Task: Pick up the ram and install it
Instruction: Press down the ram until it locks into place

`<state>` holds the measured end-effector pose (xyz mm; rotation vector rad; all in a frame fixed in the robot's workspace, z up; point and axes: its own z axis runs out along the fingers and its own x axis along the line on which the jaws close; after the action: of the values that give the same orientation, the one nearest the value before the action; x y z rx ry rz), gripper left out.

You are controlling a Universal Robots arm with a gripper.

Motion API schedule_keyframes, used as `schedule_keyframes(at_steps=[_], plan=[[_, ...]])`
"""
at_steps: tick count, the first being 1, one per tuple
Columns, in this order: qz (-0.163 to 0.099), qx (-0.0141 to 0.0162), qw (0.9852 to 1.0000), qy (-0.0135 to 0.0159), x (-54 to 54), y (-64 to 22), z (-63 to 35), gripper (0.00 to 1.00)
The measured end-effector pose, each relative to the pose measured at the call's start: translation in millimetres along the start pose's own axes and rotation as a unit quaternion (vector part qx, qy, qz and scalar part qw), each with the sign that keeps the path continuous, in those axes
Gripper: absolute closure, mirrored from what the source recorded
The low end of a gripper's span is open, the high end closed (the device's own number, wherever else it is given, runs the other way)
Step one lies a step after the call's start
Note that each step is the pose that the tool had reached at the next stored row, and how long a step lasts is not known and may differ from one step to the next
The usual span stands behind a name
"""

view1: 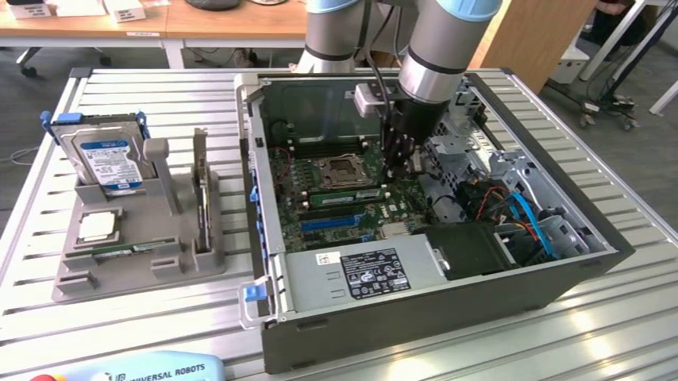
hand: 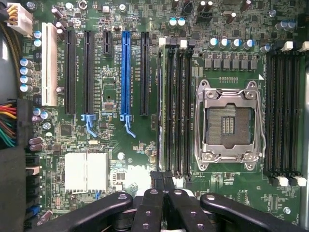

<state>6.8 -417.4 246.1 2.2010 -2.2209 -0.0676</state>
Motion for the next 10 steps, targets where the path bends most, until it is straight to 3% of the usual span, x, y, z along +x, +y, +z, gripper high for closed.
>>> schedule_keyframes(at_steps=[10], plan=[[0.000, 0.0000, 1.0000, 0.0000, 0.1, -0.2, 5.3, 0.90]])
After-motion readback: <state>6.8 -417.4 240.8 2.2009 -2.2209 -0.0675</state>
